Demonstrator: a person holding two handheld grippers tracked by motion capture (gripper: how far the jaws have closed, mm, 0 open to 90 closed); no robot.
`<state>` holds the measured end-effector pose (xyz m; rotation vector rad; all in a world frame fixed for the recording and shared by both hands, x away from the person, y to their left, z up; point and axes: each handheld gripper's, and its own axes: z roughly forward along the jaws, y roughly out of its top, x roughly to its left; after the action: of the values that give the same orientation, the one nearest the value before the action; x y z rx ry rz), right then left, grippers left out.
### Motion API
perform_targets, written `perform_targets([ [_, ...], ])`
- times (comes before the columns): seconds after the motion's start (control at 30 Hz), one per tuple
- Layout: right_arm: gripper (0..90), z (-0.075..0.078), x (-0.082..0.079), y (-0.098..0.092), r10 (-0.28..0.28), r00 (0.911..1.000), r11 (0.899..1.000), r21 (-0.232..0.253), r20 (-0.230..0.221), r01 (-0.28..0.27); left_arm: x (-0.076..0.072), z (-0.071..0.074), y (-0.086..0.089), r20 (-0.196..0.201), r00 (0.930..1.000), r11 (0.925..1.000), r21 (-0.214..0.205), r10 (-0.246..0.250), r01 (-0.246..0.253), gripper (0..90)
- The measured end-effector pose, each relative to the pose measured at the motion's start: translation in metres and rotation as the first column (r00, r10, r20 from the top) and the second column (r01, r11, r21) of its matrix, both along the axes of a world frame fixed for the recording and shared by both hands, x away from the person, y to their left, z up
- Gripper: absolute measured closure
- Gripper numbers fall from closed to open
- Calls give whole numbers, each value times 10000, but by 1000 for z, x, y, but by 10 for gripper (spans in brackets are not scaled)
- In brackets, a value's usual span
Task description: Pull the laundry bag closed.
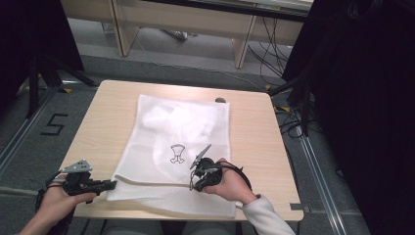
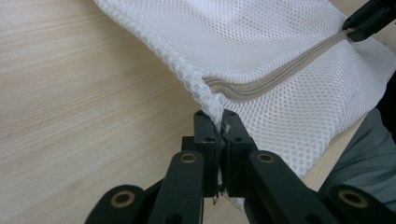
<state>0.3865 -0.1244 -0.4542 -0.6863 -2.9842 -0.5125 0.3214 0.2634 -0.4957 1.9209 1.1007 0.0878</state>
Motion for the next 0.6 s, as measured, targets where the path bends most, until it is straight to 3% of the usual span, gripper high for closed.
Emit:
perform_targets([
  [0.07, 824, 0, -1, -1, 6, 9999, 9999, 133, -129, -4, 0, 0, 0, 3, 10000, 10000, -3, -5, 5, 861],
  [0.2, 824, 0, 1, -5, 86, 10000, 10000, -33, 48, -85, 0, 0, 0, -10, 10000, 10000, -17, -12, 12, 861],
  [0.23, 824, 0, 0, -5, -35, 9999, 9999, 152, -122, 37, 0, 0, 0, 2, 10000, 10000, 10, -7, 7, 861],
  [0.43, 824, 1, 0, -8, -93, 10000, 9999, -136, -24, 93, 0, 0, 0, -3, 10000, 10000, -5, -3, 3, 861],
  [0.6, 824, 1, 0, -9, -85, 9998, 9999, 81, -183, 86, 0, 0, 0, 1, 10000, 10000, 8, -2, 2, 861],
])
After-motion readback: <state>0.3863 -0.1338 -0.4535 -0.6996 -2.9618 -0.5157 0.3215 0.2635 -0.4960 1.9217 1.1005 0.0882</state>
